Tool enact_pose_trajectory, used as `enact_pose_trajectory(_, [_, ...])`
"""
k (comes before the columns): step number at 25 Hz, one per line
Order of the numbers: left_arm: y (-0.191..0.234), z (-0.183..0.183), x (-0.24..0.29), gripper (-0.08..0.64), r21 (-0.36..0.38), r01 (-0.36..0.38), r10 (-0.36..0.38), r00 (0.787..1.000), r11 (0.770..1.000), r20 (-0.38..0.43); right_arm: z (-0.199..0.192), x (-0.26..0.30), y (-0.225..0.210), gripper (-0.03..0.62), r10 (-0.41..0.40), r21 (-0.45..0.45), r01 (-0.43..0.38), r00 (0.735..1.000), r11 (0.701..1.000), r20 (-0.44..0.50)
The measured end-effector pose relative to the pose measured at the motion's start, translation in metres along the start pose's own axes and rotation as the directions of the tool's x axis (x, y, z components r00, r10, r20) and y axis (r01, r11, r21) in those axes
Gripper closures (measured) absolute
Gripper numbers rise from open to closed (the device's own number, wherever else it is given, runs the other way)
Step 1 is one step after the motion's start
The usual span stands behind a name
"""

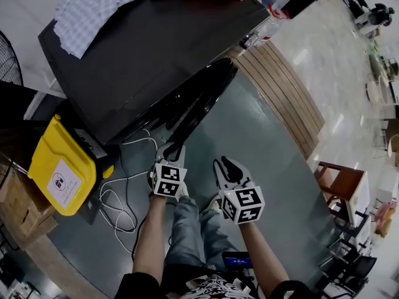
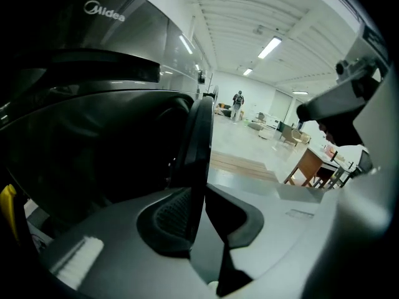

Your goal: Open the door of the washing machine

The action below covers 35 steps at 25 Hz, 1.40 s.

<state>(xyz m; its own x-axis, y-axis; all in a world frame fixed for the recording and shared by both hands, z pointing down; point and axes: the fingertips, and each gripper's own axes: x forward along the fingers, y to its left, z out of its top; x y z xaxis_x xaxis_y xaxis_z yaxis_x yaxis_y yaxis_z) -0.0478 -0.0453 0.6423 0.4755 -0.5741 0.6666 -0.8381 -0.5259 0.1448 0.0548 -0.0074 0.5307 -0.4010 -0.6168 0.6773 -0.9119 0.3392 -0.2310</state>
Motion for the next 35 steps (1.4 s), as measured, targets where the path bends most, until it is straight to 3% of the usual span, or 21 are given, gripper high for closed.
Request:
enact_pose_trajectory(7, [-0.068,-0.007,0.006,0.494,0.009,0.09,-0.09,0.996,0.996,-0.008,-0.006,0.007,-0.015,0.468,-0.054,0.046,0.055,0.998,0.997,-0.029])
enact_pose_trajectory(11, [-0.102,-0.007,0.008,0.502,0.007,0.137,-0.137,0.991,0.991,0.004,-0.008,0.014,-0.032,0.462,-0.129,0.083,0.131,0.991,0.988,-0.031])
enact_pose_trajectory(16, [-0.135,-0.014,-0.003,0.48,0.019,0.22,-0.22,0.975,0.975,0.014,-0.008,0.033,-0.042,0.408,-0.188,0.056,0.191,0.98,0.98,-0.059])
enact_pose_trajectory(20, [-0.127,-0.02,-0.017,0.465,-0.032,0.192,-0.191,0.981,0.981,0.028,-0.027,0.048,-0.059,0.409,-0.274,-0.019,0.275,0.945,0.961,-0.177])
enact_pose_trajectory(22, [-0.12,-0.024,-0.02,0.465,-0.062,0.181,-0.18,0.983,0.981,0.02,-0.035,0.048,-0.069,0.425,-0.282,0.001,0.289,0.934,0.957,-0.218])
enact_pose_trajectory(35, [-0.083,-0.006,-0.02,0.483,-0.182,0.133,-0.123,0.99,0.974,0.064,-0.051,0.01,-0.128,0.446,-0.355,-0.022,0.36,0.905,0.933,-0.233])
